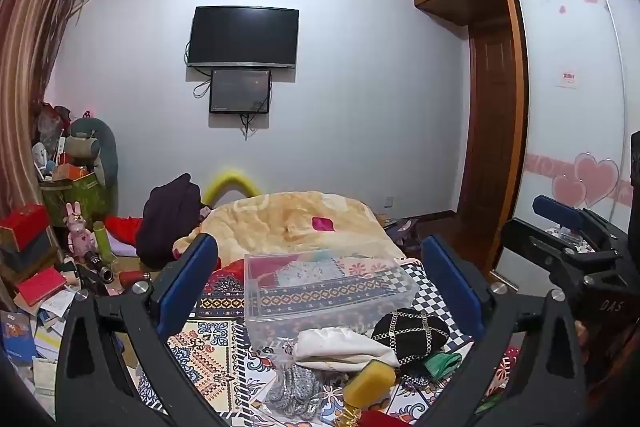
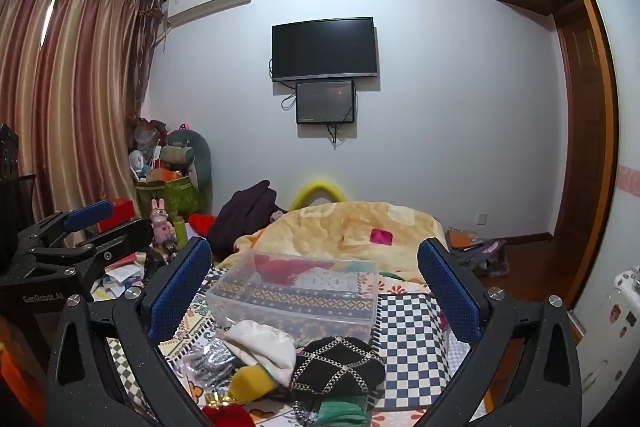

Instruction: Organize soft objects

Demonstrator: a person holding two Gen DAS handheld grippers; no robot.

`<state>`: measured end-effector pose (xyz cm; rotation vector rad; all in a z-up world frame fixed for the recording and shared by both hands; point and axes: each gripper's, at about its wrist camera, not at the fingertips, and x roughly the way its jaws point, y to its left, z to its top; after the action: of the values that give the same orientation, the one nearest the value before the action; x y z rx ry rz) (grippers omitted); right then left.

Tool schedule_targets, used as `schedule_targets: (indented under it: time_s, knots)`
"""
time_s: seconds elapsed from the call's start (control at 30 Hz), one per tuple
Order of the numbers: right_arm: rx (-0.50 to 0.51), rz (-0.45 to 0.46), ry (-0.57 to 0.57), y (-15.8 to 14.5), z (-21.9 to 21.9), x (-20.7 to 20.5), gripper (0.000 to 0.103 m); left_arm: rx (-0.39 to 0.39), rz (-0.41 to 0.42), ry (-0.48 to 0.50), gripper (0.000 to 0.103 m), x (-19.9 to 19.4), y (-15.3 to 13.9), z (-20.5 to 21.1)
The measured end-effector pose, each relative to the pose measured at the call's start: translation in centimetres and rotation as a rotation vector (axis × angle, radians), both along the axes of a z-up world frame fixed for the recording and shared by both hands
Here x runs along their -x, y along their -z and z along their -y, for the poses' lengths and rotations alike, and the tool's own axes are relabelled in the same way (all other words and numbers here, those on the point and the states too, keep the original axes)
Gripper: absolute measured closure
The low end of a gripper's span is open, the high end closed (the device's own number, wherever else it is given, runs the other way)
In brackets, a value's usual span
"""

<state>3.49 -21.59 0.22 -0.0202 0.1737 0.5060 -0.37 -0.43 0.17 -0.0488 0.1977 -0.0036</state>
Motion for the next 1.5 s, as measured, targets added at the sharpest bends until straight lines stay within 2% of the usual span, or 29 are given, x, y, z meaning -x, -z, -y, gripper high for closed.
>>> schedule_targets:
  time_s: [1.5]
  knots:
    - [-0.01, 0.018, -0.006, -0.39, -0.07, 0.96, 0.0, -0.008, 0.013, 0.003, 0.0, 0.34, -0.2, 0.34]
